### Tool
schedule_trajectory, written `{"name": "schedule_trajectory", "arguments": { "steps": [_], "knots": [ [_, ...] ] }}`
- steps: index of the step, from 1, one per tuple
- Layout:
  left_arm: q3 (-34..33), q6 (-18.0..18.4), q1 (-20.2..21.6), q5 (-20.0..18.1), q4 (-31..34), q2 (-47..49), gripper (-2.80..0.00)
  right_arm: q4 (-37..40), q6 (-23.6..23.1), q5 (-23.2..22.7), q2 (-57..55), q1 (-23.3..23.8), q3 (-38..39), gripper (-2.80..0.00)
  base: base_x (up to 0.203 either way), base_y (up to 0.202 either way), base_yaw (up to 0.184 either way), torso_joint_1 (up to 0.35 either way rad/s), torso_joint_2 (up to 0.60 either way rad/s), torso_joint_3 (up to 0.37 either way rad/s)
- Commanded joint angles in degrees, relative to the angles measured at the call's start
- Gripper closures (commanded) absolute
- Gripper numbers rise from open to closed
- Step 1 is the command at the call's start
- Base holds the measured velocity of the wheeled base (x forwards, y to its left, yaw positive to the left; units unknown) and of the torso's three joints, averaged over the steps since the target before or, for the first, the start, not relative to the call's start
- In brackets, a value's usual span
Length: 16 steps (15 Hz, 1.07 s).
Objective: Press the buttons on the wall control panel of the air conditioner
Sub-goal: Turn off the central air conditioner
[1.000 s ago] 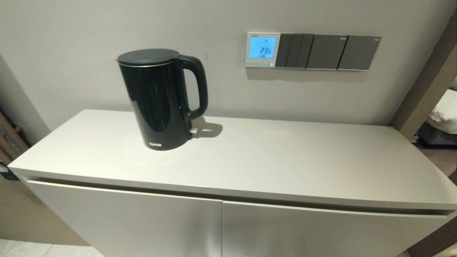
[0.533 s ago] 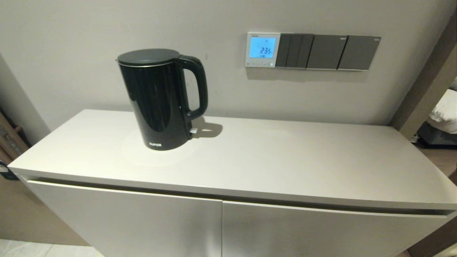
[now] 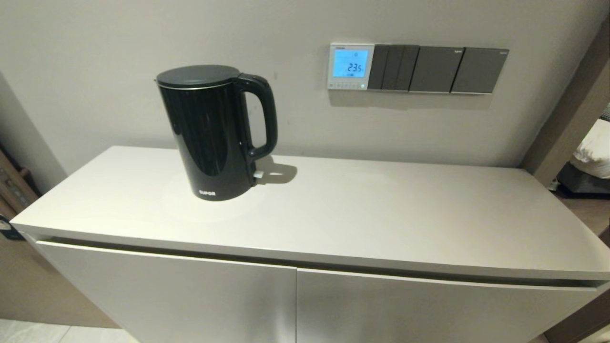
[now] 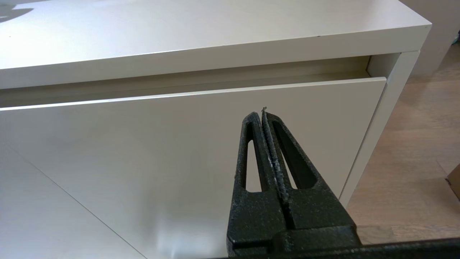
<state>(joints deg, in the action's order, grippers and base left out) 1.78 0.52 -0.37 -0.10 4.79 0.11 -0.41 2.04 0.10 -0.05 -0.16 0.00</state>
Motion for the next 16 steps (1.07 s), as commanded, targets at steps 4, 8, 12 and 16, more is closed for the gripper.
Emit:
{"name": "schedule_trajectory", "arguments": {
  "steps": [4, 8, 12, 16],
  "knots": [
    [0.0, 0.0, 0.0, 0.0, 0.0, 0.0, 0.0, 0.0, 0.1, 0.0, -0.2, 0.0, 0.1, 0.0, 0.0, 0.0, 0.0, 0.0, 0.0, 0.0],
    [0.0, 0.0, 0.0, 0.0, 0.0, 0.0, 0.0, 0.0, 0.1, 0.1, -0.2, 0.0, 0.1, 0.0, 0.0, 0.0, 0.0, 0.0, 0.0, 0.0],
    [0.0, 0.0, 0.0, 0.0, 0.0, 0.0, 0.0, 0.0, 0.5, 0.2, -0.3, 0.0, 0.2, 0.0, 0.0, 0.0, 0.0, 0.0, 0.0, 0.0],
    [0.0, 0.0, 0.0, 0.0, 0.0, 0.0, 0.0, 0.0, 0.5, 0.2, -0.2, 0.0, 0.2, 0.0, 0.0, 0.0, 0.0, 0.0, 0.0, 0.0]
  ]
}}
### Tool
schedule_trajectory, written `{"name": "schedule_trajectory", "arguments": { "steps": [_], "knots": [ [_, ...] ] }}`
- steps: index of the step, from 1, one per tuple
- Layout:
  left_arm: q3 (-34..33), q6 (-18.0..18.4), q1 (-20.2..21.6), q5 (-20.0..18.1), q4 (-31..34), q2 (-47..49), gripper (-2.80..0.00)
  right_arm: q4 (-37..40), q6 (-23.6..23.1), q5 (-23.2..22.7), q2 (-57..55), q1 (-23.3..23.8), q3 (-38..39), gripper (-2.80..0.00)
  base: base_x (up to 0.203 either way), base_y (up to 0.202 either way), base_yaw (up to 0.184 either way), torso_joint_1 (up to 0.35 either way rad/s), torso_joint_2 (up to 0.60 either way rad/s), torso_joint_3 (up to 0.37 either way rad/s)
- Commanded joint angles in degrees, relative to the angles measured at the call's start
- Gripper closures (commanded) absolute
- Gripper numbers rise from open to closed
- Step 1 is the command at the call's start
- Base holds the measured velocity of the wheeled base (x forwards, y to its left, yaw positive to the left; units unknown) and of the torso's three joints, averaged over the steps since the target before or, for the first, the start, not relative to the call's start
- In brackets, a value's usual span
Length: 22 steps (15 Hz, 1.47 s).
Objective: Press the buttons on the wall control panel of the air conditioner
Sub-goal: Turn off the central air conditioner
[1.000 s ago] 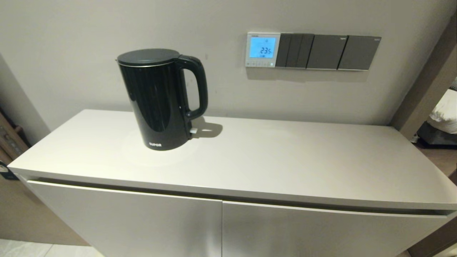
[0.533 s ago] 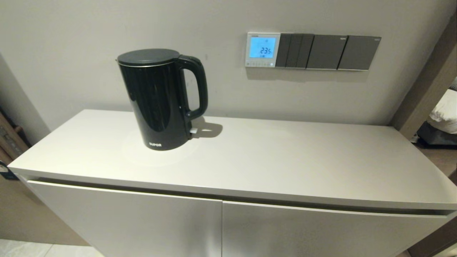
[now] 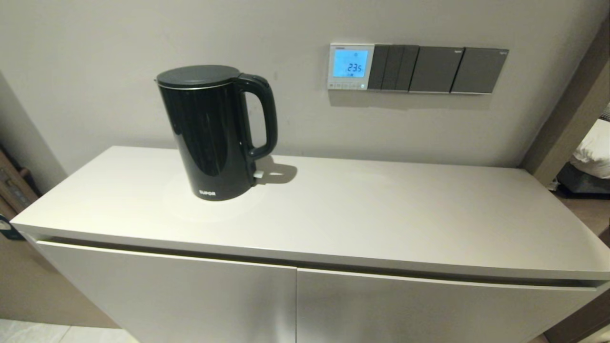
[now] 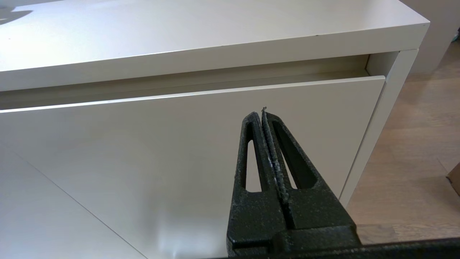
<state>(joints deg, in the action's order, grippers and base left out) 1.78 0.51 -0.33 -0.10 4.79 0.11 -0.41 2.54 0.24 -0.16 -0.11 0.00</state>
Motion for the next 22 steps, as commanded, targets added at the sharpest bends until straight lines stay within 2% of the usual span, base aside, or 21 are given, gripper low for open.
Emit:
{"name": "schedule_trajectory", "arguments": {
  "steps": [1, 22],
  "knots": [
    [0.0, 0.0, 0.0, 0.0, 0.0, 0.0, 0.0, 0.0, 0.0, 0.0, -0.2, 0.0, 0.2, 0.0, 0.0, 0.0, 0.0, 0.0, 0.0, 0.0],
    [0.0, 0.0, 0.0, 0.0, 0.0, 0.0, 0.0, 0.0, -0.1, -0.1, -0.1, -0.1, 0.2, 0.0, 0.0, 0.0, 0.0, 0.0, 0.0, 0.0]
  ]
}}
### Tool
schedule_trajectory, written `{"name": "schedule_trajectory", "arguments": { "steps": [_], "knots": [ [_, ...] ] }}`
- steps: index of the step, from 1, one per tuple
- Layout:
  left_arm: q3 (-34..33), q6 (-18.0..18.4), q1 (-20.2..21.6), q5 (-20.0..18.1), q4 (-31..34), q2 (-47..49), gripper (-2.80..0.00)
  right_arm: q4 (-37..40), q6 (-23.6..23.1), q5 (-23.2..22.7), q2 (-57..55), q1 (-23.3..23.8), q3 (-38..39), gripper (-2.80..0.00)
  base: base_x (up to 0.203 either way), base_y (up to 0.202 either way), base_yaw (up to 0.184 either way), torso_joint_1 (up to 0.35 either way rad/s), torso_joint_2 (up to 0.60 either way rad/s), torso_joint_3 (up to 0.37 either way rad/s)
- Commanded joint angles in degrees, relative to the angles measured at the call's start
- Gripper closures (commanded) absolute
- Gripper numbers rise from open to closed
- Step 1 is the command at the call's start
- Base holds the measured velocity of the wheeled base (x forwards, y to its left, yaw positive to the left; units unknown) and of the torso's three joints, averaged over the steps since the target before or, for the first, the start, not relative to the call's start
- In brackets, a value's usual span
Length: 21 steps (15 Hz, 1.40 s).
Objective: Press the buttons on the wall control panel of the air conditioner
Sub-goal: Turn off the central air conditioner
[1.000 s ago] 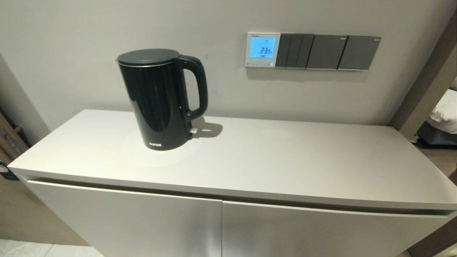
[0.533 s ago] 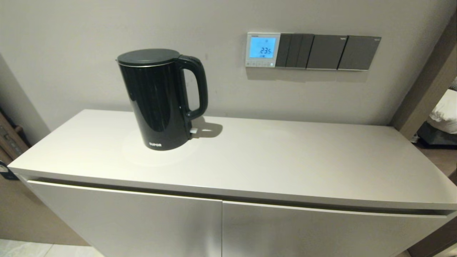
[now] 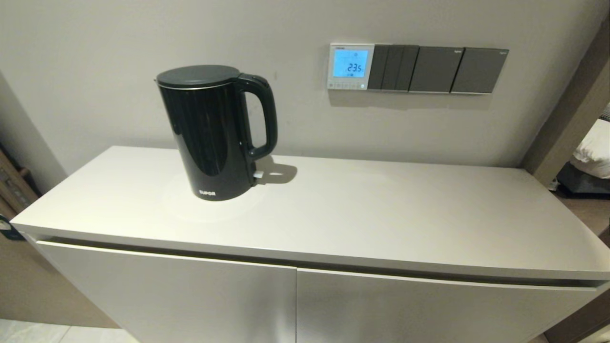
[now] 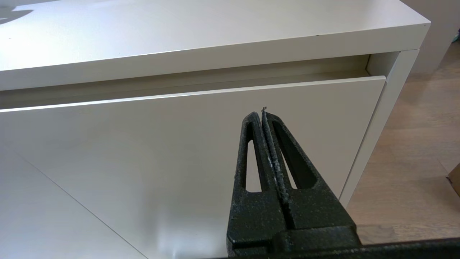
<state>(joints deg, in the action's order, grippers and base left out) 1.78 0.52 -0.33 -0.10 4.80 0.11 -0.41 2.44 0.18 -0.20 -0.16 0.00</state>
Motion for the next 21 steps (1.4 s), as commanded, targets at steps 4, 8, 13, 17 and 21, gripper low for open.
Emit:
{"name": "schedule_trajectory", "arguments": {
  "steps": [4, 8, 13, 17, 21],
  "knots": [
    [0.0, 0.0, 0.0, 0.0, 0.0, 0.0, 0.0, -0.1, -0.1, 0.0, -0.1, 0.0, 0.1, 0.0, 0.0, 0.0, 0.0, 0.0, 0.0, 0.0],
    [0.0, 0.0, 0.0, 0.0, 0.0, 0.0, 0.0, -0.2, -0.4, -0.1, -0.1, 0.1, 0.1, 0.0, 0.0, 0.0, 0.0, 0.0, 0.0, 0.0],
    [0.0, 0.0, 0.0, 0.0, 0.0, 0.0, 0.0, -0.2, -0.7, 0.0, 0.2, 0.1, -0.1, 0.0, 0.0, 0.0, 0.0, 0.0, 0.0, 0.0],
    [0.0, 0.0, 0.0, 0.0, 0.0, 0.0, 0.0, -0.1, -1.6, 0.1, -1.2, -0.1, -5.7, 0.0, 0.0, 0.0, 0.0, 0.0, 0.0, 0.0],
    [0.0, 0.0, 0.0, -0.1, 0.0, 0.0, 0.0, -1.3, -1.6, 0.2, -14.6, 0.0, -16.8, 0.0, 0.0, 0.0, 0.0, 0.0, 0.0, 0.0]
  ]
}}
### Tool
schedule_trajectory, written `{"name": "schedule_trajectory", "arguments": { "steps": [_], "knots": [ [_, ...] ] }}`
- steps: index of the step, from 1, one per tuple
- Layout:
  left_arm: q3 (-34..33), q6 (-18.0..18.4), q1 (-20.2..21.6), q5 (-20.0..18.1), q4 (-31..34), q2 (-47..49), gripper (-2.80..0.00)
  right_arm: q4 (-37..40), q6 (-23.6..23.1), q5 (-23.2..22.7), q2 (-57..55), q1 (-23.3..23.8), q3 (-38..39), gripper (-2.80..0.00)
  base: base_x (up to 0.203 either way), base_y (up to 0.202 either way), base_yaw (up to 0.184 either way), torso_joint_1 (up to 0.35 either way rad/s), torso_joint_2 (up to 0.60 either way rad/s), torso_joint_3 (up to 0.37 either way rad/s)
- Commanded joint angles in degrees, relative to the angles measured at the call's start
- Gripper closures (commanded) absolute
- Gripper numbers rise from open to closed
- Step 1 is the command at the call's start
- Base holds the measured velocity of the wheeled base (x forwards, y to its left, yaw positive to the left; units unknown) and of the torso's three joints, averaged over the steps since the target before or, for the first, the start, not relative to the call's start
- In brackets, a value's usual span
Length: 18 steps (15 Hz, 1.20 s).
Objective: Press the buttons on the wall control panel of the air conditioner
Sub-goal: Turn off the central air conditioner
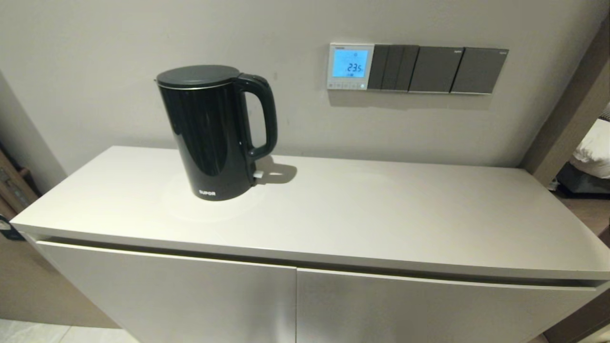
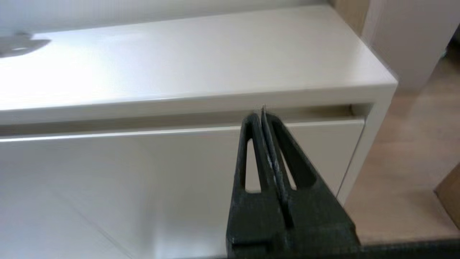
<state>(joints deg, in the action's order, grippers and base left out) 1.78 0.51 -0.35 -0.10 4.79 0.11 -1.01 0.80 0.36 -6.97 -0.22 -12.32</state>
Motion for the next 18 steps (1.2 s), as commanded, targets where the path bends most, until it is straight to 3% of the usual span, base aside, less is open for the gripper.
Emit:
{"name": "schedule_trajectory", "arguments": {
  "steps": [1, 7, 9, 12, 15, 18],
  "knots": [
    [0.0, 0.0, 0.0, 0.0, 0.0, 0.0, 0.0, -2.1, 0.1, 0.0, -12.1, 0.2, -7.3, 0.0, 0.0, 0.0, 0.0, 0.0, 0.0, 0.0],
    [0.0, 0.0, 0.0, 0.0, 0.0, 0.0, 0.0, -15.0, 1.9, 2.2, -42.7, 0.0, -27.6, 0.0, 0.0, 0.0, 0.0, 0.0, 0.0, 0.0],
    [0.1, 0.0, 0.0, -0.1, 0.0, 0.0, 0.0, -20.1, 3.4, 9.1, -53.0, -4.9, -33.3, 0.0, 0.0, 0.0, 0.0, 0.0, 0.0, 0.0],
    [0.0, 0.0, 0.0, 0.0, 0.0, 0.0, 0.0, -30.8, 2.2, 23.4, -67.3, -18.4, -40.0, 0.0, 0.0, 0.0, 0.0, 0.0, 0.0, 0.0],
    [0.0, 0.0, 0.0, 0.0, 0.0, 0.0, 0.0, -39.1, 0.3, 29.7, -81.3, -22.9, -49.8, 0.0, 0.0, 0.0, 0.0, 0.0, 0.0, 0.0],
    [0.0, 0.0, 0.0, 0.0, 0.0, 0.0, 0.0, -42.5, -0.5, 32.8, -93.0, -24.7, -62.9, 0.0, 0.0, 0.0, 0.0, 0.0, 0.0, 0.0]
  ]
}}
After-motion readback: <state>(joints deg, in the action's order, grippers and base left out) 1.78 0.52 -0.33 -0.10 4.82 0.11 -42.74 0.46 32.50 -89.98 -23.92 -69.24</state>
